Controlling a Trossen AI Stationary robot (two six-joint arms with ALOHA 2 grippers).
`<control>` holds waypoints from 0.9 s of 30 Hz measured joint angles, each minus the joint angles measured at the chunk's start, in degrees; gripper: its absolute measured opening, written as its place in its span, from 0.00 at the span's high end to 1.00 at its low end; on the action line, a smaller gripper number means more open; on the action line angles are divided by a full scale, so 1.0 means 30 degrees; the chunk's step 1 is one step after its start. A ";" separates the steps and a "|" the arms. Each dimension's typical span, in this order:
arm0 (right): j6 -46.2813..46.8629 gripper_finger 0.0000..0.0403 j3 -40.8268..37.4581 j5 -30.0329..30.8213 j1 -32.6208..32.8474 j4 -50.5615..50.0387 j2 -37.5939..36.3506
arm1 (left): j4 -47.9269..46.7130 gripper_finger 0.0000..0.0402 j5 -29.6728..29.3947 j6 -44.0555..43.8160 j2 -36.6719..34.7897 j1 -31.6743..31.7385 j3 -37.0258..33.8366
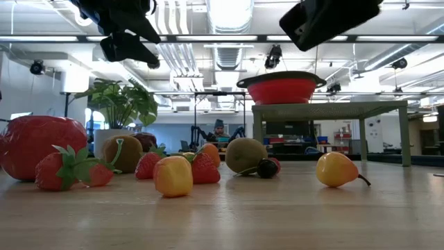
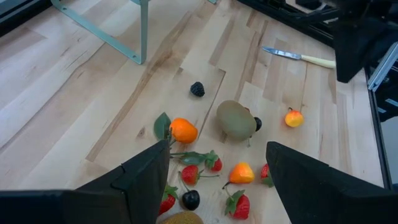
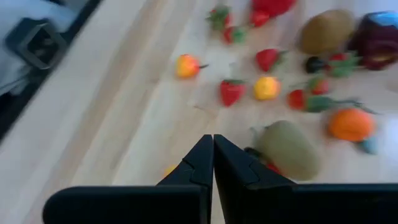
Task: Pick & Place Fruit
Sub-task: Put the blackberry into the strainer bowl on the shelf
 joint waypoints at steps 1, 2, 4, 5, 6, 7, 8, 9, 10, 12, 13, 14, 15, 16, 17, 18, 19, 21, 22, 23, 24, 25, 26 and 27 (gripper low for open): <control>0.0020 0.98 0.0006 0.0505 -0.0045 -0.0198 -0.0068 | 0.0000 0.32 0.0007 0.0000 0.0000 -0.0007 0.0000; 0.0013 0.98 -0.0022 0.1001 -0.0059 -0.0538 -0.0134 | 0.0000 0.32 0.0006 0.0000 0.0000 -0.0007 0.0000; 0.0038 0.98 -0.0142 0.1748 -0.0198 -0.1236 -0.0150 | 0.0000 0.32 0.0003 0.0001 0.0000 -0.0006 0.0000; 0.0205 0.98 -0.0238 0.1956 -0.0303 -0.1702 -0.0150 | 0.0043 0.32 0.0101 -0.0210 0.0000 -0.0004 0.0000; 0.0375 0.98 -0.0385 0.1998 -0.0425 -0.2189 -0.0157 | 0.0203 0.32 0.0623 -0.0859 -0.0015 0.0005 0.0000; 0.0503 0.98 -0.0559 0.2008 -0.0578 -0.2478 -0.0171 | 0.0311 0.32 0.1135 -0.1639 -0.0125 0.0042 0.0026; 0.0564 0.98 -0.0759 0.2016 -0.0723 -0.2604 -0.0196 | 0.0312 0.32 0.1255 -0.2149 -0.0239 0.0036 0.0039; 0.0700 0.98 -0.1032 0.2031 -0.0852 -0.2590 -0.0249 | 0.0319 0.32 0.1302 -0.2530 -0.0327 0.0035 0.0058; 0.0855 0.98 -0.1349 0.2044 -0.0981 -0.2584 -0.0351 | 0.0356 0.32 0.1326 -0.2695 -0.0372 0.0028 0.0058; 0.1078 0.98 -0.1975 0.2059 -0.1191 -0.2562 -0.0479 | 0.0262 0.32 0.1326 -0.2755 -0.0335 0.0029 0.0031; 0.1179 0.98 -0.2242 0.2052 -0.1280 -0.2498 -0.0545 | 0.0185 0.32 0.1326 -0.2708 -0.0290 0.0029 0.0017; 0.1239 0.98 -0.2507 0.2050 -0.1395 -0.2495 -0.0624 | 0.0184 0.32 0.1326 -0.2674 -0.0271 0.0029 0.0015; 0.1237 0.98 -0.2749 0.2054 -0.1523 -0.2485 -0.0724 | 0.0218 0.32 0.1326 -0.2674 -0.0270 0.0029 0.0015; 0.1237 0.98 -0.2967 0.2060 -0.1672 -0.2357 -0.0799 | 0.0217 0.32 0.1326 -0.2674 -0.0270 0.0029 0.0015; 0.1237 0.98 -0.3181 0.2066 -0.1847 -0.2150 -0.0913 | 0.0199 0.32 0.1323 -0.2674 -0.0270 0.0029 0.0015; 0.1270 0.98 -0.3378 0.2083 -0.1991 -0.2114 -0.1008 | 0.0170 0.32 0.1324 -0.2669 -0.0270 0.0029 0.0015; 0.1338 0.98 -0.3625 0.2129 -0.2165 -0.2149 -0.1139 | 0.0162 0.32 0.1231 -0.2538 -0.0270 0.0027 0.0015; 0.1511 0.98 -0.4161 0.2384 -0.2483 -0.2184 -0.1462 | 0.0240 0.32 0.0587 -0.1970 -0.0270 0.0022 0.0015; 0.1668 0.98 -0.4440 0.2563 -0.2665 -0.2183 -0.1691 | 0.0280 0.32 0.0141 -0.1811 -0.0270 0.0022 0.0008; 0.1893 0.98 -0.4695 0.2863 -0.2842 -0.2217 -0.1944 | 0.0415 0.32 -0.0472 -0.1642 -0.0249 0.0022 -0.0007; 0.2142 0.98 -0.4888 0.3298 -0.3032 -0.2216 -0.2179 | 0.0631 0.32 -0.1105 -0.1625 -0.0189 0.0022 -0.0007; 0.2447 0.98 -0.5039 0.3796 -0.3238 -0.2198 -0.2445 | 0.0726 0.32 -0.1548 -0.1674 -0.0172 0.0022 -0.0007; 0.2738 0.98 -0.5228 0.4347 -0.3428 -0.2197 -0.2736 | 0.0662 0.32 -0.1863 -0.1676 -0.0168 0.0022 -0.0011; 0.3001 0.98 -0.5358 0.4992 -0.3615 -0.2249 -0.3000 | 0.0666 0.32 -0.2114 -0.1661 -0.0168 0.0029 -0.0015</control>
